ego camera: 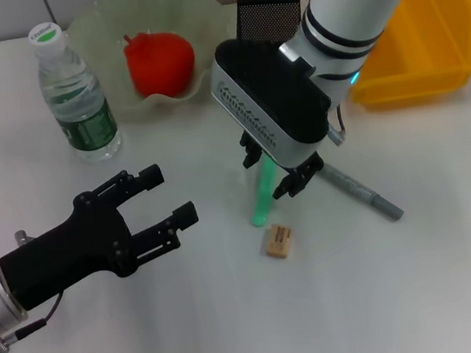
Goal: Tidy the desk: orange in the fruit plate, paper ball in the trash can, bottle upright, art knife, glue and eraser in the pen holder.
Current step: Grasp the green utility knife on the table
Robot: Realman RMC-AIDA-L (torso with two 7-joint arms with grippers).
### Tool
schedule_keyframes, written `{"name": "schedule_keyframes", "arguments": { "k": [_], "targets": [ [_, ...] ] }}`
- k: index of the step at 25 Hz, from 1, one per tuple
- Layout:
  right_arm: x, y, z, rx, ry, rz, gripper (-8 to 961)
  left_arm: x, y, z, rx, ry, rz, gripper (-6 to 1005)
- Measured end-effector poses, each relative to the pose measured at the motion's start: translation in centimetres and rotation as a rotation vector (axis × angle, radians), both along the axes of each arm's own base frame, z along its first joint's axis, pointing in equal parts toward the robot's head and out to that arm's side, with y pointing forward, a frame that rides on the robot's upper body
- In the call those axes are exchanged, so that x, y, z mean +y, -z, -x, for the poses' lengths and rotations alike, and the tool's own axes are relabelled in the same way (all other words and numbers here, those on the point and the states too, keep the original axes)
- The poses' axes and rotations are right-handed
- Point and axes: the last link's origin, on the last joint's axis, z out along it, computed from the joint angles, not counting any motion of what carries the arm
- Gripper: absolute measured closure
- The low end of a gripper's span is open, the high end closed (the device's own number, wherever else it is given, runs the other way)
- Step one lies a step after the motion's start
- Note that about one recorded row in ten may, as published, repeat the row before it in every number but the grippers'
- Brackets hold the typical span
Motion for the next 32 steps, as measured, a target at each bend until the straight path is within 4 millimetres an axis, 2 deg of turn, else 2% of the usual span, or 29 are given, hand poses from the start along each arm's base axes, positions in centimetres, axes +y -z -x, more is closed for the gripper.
{"name": "schedule_keyframes", "arguments": {
  "k": [4, 9, 26, 31, 32],
  "targets": [
    [-0.1, 0.2, -0.2, 0.009, -0.013, 0.019, 387, 0.1, 0.0, -0.1, -0.005, -0.002, -0.003, 202],
    [-0.2, 0.3, -0.4, 0.012, -0.025, 0.032, 440, 0.2, -0.2, 0.0, -0.014, -0.012, -0.015, 202],
    [-0.1, 0.4, -1.4, 0.020, -0.057, 0.043, 443, 0.2, -0.1, -0.1, -0.032, -0.024, -0.020, 202],
    [-0.3, 0.3, -0.6, 0.033, -0.032, 0.044, 442, 0.2, -0.1, -0.1, -0.033, -0.025, -0.020, 203],
    [-0.6, -0.1, -0.2, 0.039, 0.006, 0.041, 486, 0.2, -0.1, -0.1, -0.034, -0.024, -0.019, 203]
  ]
}}
